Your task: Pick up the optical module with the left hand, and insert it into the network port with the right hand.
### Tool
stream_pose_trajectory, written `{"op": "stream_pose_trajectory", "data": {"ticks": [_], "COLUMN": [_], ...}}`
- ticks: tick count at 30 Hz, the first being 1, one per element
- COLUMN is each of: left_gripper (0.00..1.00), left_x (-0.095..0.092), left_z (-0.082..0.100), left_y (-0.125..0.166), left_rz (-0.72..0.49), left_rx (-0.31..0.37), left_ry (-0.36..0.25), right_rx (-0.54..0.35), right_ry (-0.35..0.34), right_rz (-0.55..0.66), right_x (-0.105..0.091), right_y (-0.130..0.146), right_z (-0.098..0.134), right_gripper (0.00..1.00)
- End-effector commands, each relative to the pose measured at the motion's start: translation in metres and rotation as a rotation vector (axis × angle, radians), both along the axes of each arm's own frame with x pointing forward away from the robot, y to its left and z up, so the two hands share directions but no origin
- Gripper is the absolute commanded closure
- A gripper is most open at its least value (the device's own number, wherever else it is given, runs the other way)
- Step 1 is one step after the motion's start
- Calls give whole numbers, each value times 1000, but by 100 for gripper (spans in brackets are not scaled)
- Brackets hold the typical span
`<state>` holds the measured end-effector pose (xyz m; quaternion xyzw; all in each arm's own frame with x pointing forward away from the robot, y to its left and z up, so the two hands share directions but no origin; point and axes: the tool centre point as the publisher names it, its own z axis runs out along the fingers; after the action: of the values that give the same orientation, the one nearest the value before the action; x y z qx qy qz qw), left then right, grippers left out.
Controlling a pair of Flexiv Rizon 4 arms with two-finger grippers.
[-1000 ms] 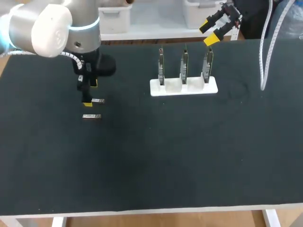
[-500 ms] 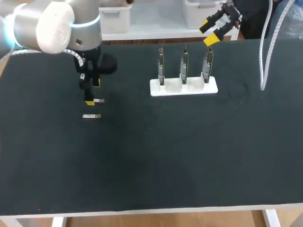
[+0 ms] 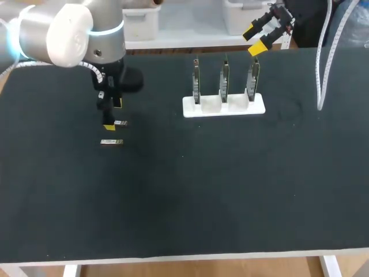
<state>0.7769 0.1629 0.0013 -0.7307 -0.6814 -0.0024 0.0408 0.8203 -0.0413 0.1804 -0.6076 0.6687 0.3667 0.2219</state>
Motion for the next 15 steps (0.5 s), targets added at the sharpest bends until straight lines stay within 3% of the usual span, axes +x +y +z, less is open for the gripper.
{"op": "stream_pose_trajectory", "data": {"ticks": [1,15], "left_gripper": [0,0], "left_x": [-4,-5], "left_z": [-3,-2], "left_y": [0,0], "left_rz": [0,11], "left_rx": [-7,-9], "left_ry": [-5,-5], "right_rx": [25,25], "right_ry": [115,115], "right_rz": [131,131], "right_x": [8,8], "right_y": [0,0], "right_z": [1,1], "right_gripper": [0,0]}}
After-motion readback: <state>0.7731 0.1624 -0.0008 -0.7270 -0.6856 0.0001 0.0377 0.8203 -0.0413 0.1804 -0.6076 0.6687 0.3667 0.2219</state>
